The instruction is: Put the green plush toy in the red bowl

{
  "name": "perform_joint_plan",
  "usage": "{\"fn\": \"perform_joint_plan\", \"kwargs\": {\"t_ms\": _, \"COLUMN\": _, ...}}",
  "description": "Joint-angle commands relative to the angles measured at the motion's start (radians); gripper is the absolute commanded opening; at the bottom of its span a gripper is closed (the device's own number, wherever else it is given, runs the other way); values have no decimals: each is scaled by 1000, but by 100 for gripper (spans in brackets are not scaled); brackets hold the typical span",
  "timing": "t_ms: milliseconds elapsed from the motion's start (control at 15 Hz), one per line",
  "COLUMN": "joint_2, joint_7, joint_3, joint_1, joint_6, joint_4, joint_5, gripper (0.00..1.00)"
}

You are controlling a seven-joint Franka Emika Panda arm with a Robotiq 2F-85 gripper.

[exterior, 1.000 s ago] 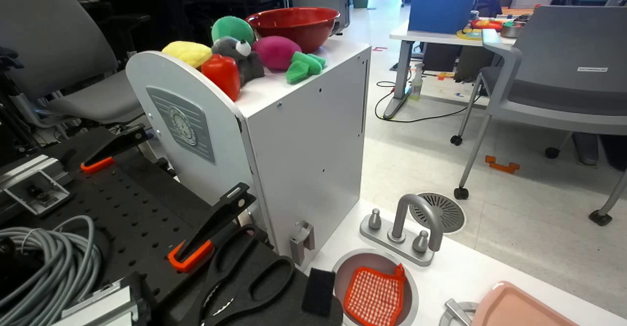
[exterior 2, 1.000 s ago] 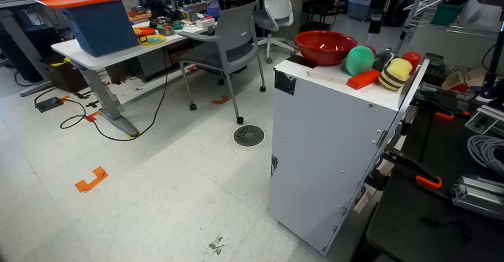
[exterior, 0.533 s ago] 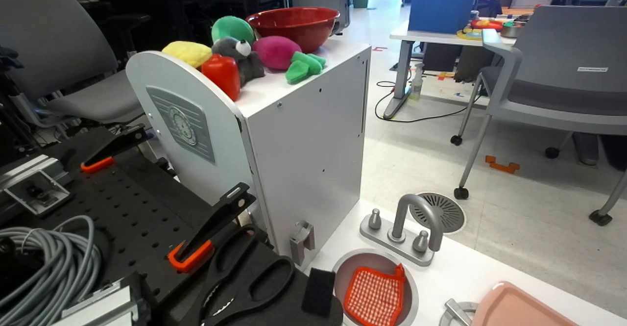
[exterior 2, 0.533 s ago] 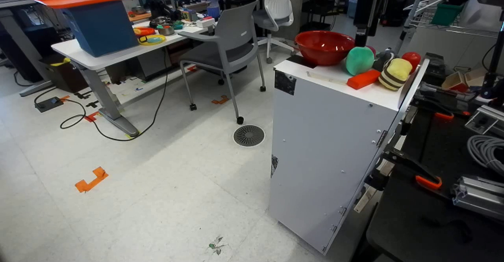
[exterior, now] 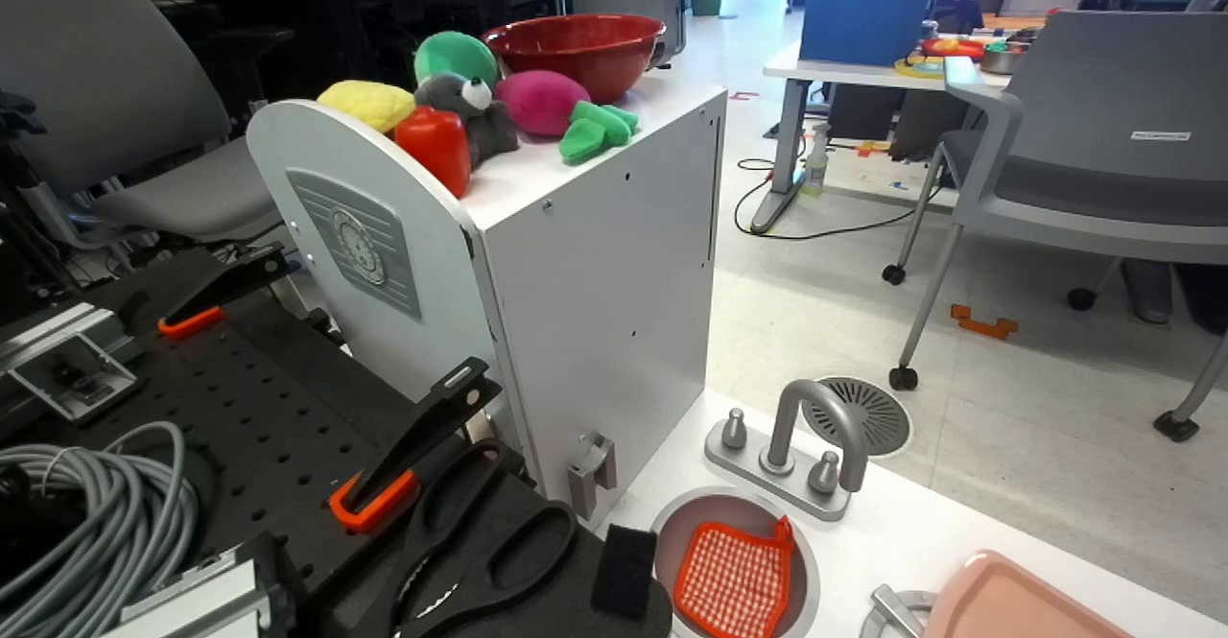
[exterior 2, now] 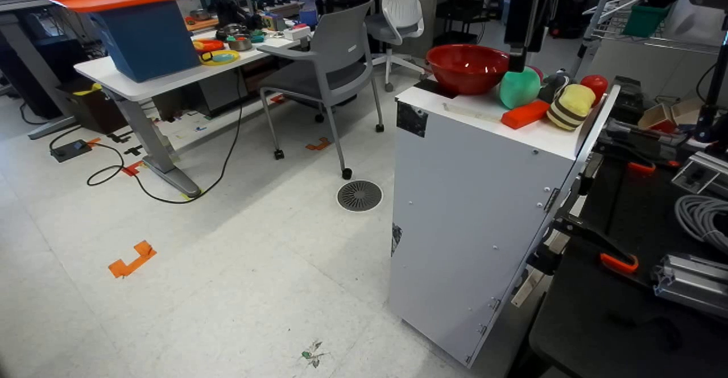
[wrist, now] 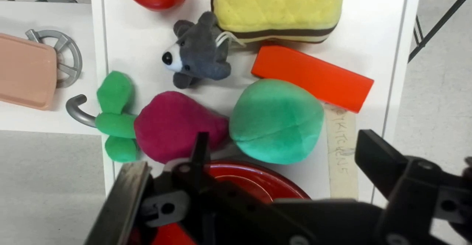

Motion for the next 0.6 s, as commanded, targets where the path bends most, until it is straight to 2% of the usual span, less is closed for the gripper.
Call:
{"fn": "perform_joint_plan", "kwargs": {"t_ms": 0, "joint_2": 4, "joint_7": -12, "joint_3": 13, "joint_1": -1, "joint_6": -34, "joint_4": 5, "joint_5": 22, "gripper": 100}}
{"fn": "perform_joint_plan", "kwargs": {"t_ms": 533, "joint_2": 12, "joint_7": -13, "joint_3": 11, "joint_1": -10, "joint_6": -37, "joint_4": -9, "joint_5": 34, "gripper": 100}}
